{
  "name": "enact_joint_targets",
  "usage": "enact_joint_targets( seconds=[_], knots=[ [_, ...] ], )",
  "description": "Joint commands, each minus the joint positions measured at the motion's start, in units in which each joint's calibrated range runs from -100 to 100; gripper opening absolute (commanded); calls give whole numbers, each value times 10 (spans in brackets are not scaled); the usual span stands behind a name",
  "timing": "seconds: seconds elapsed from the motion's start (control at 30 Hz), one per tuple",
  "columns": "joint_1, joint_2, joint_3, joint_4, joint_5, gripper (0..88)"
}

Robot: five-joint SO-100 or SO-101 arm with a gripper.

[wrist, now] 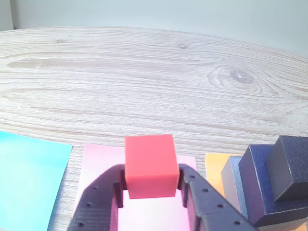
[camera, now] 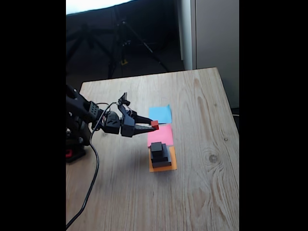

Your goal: Tower of hanoi

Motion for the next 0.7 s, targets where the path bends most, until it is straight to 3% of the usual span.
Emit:
enact_joint_targets(
  seconds=[0.0,0.33,0.67],
  knots=[
    [1,84,-12,-92,7,14],
    [0,284,-91,-219,7,5],
    [-4,345,-86,-259,7,11]
  ],
)
